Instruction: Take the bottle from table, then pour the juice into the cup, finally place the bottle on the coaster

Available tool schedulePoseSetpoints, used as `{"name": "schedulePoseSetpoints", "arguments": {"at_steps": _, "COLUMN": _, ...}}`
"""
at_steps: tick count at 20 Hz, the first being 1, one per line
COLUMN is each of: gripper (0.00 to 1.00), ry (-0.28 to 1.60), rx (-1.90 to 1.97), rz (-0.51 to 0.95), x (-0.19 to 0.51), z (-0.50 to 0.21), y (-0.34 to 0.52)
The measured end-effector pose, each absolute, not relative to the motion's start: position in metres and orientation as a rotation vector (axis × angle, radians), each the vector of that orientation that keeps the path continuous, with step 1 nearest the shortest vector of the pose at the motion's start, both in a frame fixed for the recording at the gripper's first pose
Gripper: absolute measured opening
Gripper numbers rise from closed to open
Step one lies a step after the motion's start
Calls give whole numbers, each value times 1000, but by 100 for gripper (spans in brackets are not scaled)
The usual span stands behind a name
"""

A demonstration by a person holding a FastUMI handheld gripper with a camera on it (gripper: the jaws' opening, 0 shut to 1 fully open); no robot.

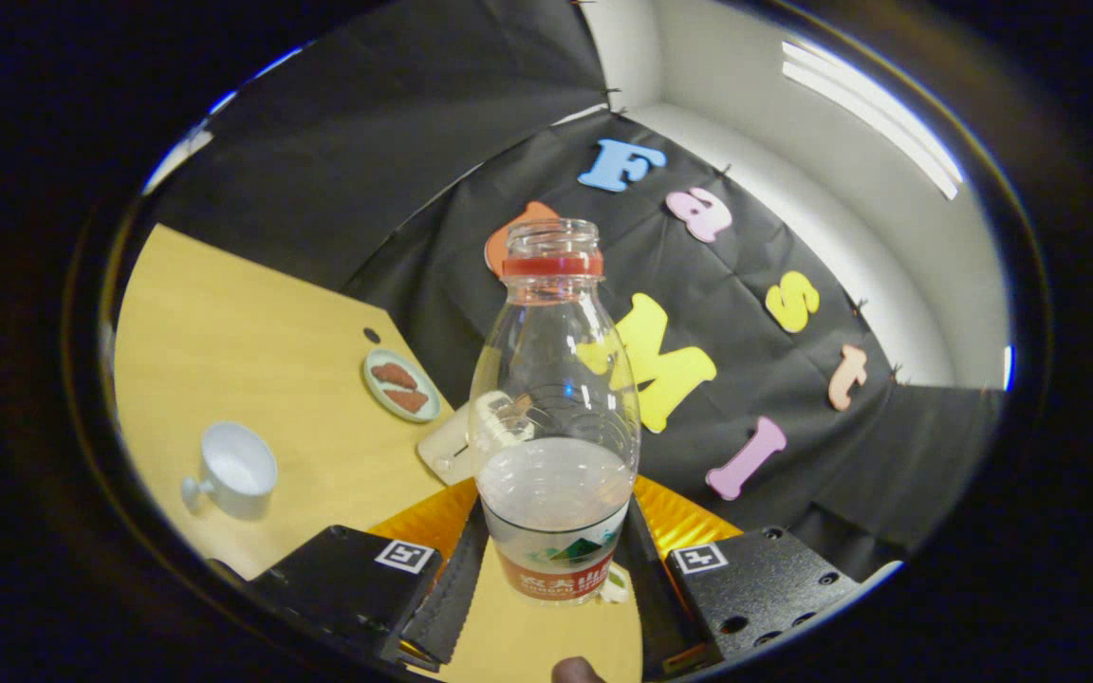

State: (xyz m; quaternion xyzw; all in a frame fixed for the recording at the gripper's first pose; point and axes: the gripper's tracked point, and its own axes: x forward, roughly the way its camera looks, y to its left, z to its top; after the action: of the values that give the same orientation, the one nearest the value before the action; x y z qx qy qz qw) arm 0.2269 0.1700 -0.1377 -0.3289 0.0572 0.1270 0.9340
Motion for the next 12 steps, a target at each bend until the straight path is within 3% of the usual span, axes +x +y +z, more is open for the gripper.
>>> {"name": "schedulePoseSetpoints", "arguments": {"at_steps": 7, "gripper": 76, "ry": 81, "rx": -114, "rz": 289, "x": 270, "z": -104, "y": 177}}
{"name": "schedulePoseSetpoints", "arguments": {"at_steps": 12, "gripper": 76, "ry": 112, "rx": -24, "rz": 259, "x": 311, "z": -143, "y": 183}}
